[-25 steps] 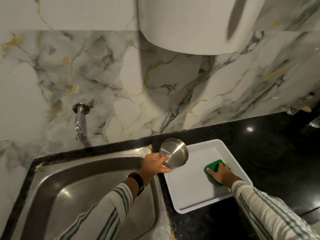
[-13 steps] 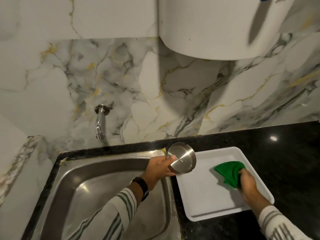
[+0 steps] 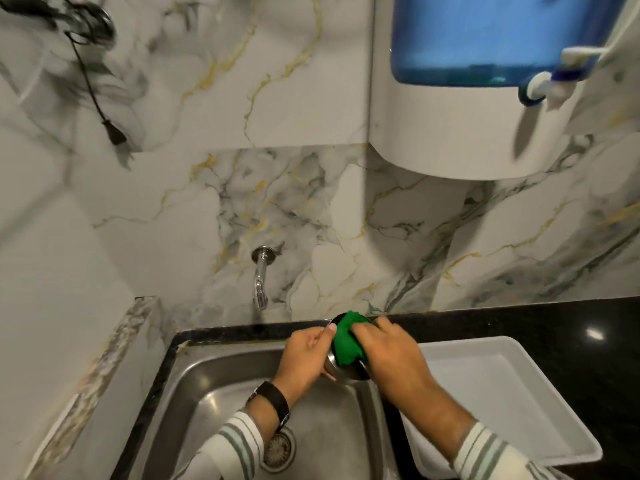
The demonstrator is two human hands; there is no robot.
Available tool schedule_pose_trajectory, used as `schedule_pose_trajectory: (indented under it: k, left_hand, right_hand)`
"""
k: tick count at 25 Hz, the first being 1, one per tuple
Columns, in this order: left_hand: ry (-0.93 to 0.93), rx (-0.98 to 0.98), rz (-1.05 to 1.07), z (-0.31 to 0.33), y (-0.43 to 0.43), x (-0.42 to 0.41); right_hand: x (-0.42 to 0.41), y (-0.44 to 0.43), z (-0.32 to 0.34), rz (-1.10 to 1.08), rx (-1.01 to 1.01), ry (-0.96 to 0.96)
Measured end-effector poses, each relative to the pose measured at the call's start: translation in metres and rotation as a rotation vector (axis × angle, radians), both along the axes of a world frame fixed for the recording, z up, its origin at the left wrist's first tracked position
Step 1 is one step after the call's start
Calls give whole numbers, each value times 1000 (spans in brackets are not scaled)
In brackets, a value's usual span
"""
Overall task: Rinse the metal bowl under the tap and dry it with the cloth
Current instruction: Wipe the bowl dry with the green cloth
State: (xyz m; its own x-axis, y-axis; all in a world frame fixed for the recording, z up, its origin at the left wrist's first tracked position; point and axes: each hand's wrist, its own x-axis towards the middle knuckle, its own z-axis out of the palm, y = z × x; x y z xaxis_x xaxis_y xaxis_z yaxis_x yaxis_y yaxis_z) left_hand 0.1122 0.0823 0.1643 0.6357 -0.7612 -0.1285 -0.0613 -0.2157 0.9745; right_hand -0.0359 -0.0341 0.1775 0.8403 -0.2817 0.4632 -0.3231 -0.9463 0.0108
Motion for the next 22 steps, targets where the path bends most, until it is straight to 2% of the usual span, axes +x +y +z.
schedule_pose_trajectory:
  k: [1,3,4,6,7,8,10,11,12,13,14,16,18,20,22]
  left_hand:
    - [-74,-2,33,5,8,1]
    - [-220,24,90,8,24,8]
    - [-255,39,116,11,32,11]
    - [-278,38,137,14,45,18]
    - [-273,32,118,17,50,19]
    - [-281,38,107,19,55,21]
    - [-252,55,96,17,60,24]
    - [-222,51,105,15,61,27]
    - [-212,39,120,15,61,29]
    - [-215,20,140,16,61,31]
    - [-235,-6,163,21,60,30]
    - [-321,-45,199,33,57,27]
    - [-419,-48,193,37,56,24]
    - [-456,-17,183,34,54,23]
    - [-413,-11,180,22,52,25]
  right_hand:
    - [10,9,-1,8,59,55]
    - [14,22,2,87,338,99]
    - [12,26,4,179,492,116]
    - [9,28,12,413,631,83]
    - [9,29,18,485,614,102]
    - [12,31,22,540,504,136]
    - [22,31,24,580,65,170]
    - [27,33,20,511,-147,183]
    - [30,40,19,386,-270,189]
    - [32,47,22,242,-293,178]
    - [34,52,28,110,-224,169]
    - [39,62,42,-124,115,197]
    - [44,65,46,-275,649,185]
    - [45,63,47,-309,1265,6]
    - [42,64,40,-248,1835,-134]
